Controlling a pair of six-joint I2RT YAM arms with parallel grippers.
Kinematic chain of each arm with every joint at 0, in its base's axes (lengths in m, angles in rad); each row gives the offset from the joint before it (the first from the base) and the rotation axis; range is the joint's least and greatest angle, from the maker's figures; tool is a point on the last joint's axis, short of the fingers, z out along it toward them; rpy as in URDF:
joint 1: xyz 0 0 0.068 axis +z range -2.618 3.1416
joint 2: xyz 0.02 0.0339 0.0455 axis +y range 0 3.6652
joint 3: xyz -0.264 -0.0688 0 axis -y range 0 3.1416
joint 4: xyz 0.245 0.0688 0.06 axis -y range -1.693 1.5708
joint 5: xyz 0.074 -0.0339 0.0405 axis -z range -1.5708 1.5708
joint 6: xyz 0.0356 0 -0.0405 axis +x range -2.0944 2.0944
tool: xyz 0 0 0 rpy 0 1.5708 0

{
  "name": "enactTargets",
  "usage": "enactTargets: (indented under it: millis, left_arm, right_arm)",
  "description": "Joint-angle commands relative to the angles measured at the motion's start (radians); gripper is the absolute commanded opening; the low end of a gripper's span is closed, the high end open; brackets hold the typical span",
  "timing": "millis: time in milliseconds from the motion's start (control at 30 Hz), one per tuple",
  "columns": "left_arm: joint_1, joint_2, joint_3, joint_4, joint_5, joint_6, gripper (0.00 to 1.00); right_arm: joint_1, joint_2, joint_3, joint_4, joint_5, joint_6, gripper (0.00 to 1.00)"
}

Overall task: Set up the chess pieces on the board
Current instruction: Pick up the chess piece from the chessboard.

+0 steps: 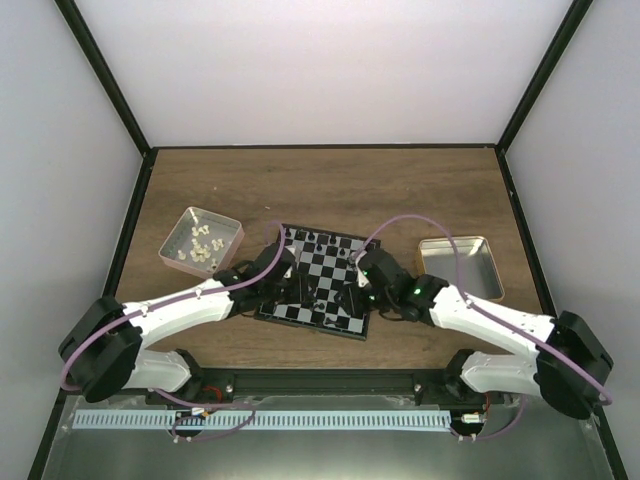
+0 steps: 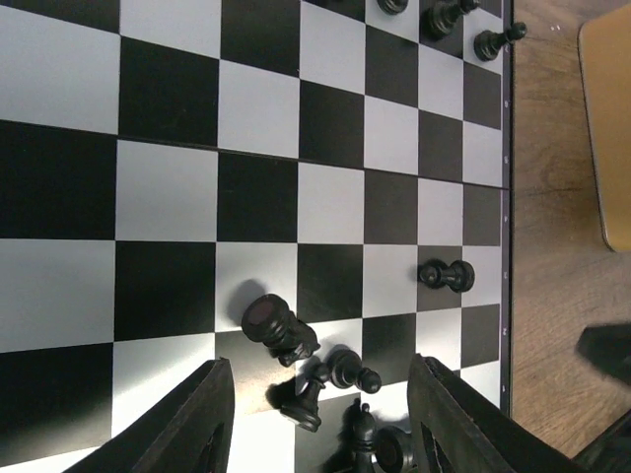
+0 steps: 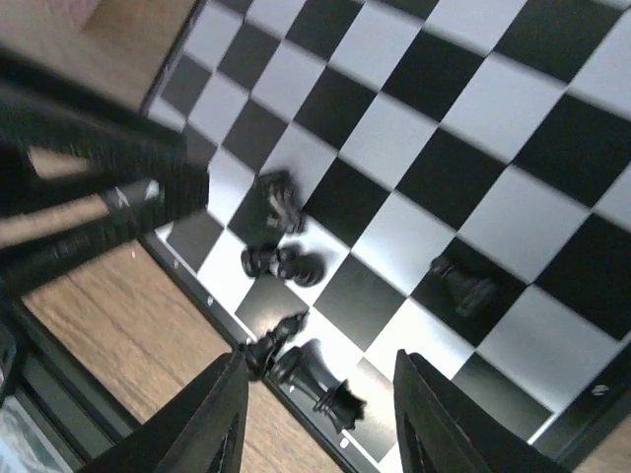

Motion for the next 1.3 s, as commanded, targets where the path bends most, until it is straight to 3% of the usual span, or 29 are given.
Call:
enactTargets:
  millis: [0,233,700,1267]
  left_arm:
    - [-0.006,-0.017,0.029,0.009,-0.047,-0.014,0.51]
    - [-0.004,-0.048,0.016,0.005,-0.071,-0.011,0.54]
    - [-0.001,-0.082,0.004,0.004,-0.095,0.005,0.55]
    - [0.01,-0.152,-0.026,0.002,-0.133,0.007,0.59]
  right_arm:
    - [0.065,0.057,-0.012,0.004,-0.042,-0.035,0.41]
    - [0.167,0.173,0.005,-0.024,0.022,-0.035,0.36]
    - [0.201,0.302,0.076,-0.084,0.133,-0.065,0.34]
    - [0.224,0.313,0.061,-0.032,0.254,-0.08,0.12]
